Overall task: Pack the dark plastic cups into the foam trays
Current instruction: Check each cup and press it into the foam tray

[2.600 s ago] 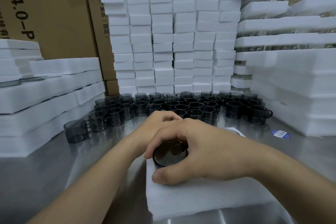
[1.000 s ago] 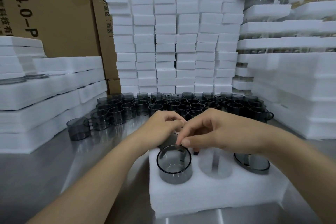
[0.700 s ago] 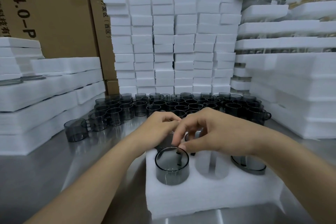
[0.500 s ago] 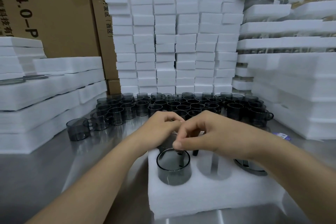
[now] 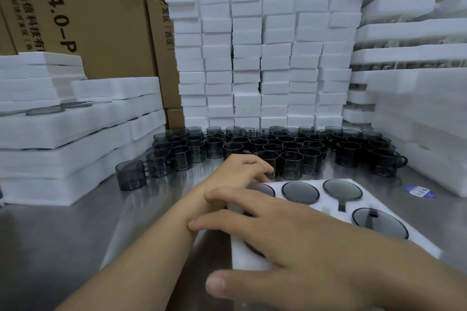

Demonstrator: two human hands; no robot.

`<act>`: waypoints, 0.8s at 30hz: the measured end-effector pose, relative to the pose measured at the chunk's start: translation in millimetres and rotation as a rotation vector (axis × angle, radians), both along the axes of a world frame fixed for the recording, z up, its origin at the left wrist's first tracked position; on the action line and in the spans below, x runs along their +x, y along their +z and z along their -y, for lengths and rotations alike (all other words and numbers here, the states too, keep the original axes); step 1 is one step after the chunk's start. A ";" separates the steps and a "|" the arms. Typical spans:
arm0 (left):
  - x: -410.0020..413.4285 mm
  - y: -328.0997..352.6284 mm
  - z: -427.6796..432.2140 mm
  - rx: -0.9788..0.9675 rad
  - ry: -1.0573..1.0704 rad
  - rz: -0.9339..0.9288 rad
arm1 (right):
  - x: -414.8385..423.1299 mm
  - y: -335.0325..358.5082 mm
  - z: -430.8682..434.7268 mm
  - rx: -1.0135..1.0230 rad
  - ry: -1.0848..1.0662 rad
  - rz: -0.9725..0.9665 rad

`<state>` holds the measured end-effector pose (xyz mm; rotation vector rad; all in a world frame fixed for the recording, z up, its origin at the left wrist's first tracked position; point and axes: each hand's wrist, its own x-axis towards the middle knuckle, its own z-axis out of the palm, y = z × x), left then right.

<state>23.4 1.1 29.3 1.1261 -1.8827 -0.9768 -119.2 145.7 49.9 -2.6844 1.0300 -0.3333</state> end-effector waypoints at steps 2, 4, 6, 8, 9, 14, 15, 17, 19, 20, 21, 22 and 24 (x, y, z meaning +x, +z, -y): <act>0.2 -2.2 4.0 -0.031 0.066 -0.010 | -3.3 5.5 -0.9 0.050 -0.021 0.092; 5.6 -3.7 11.2 -0.207 0.237 0.018 | -4.2 5.6 1.3 0.046 -0.036 0.113; 21.2 -5.3 16.1 -0.439 0.523 0.158 | 1.1 0.0 4.6 -0.019 -0.036 -0.032; 44.1 -11.0 21.2 -0.594 0.798 0.222 | 5.4 -6.4 8.0 -0.045 -0.046 -0.107; 57.1 -13.0 23.8 -0.614 0.934 0.249 | 5.6 -8.2 9.0 -0.037 -0.045 -0.094; 107.1 -18.6 21.5 -0.294 1.216 0.274 | -5.5 1.2 6.0 0.048 -0.029 0.147; 110.7 -21.6 22.2 -0.192 1.205 0.258 | -3.1 1.5 8.2 0.009 0.000 0.095; 114.3 -25.4 22.7 -0.030 1.170 0.238 | 4.2 -3.9 13.4 -0.084 0.038 -0.102; 115.2 -27.3 24.8 0.021 1.149 0.289 | 5.2 -7.8 15.0 -0.065 0.012 -0.088; 115.6 -27.1 26.2 0.021 1.152 0.324 | 2.7 -6.9 13.1 -0.019 -0.008 -0.005; 115.4 -26.0 27.3 0.018 1.161 0.349 | -1.6 -4.1 11.0 0.038 -0.025 0.078; 115.3 -25.1 27.7 0.018 1.172 0.356 | -6.3 -0.8 9.1 0.088 -0.046 0.141; 114.9 -23.9 28.9 0.029 1.201 0.355 | -13.5 5.7 9.7 0.103 -0.084 0.215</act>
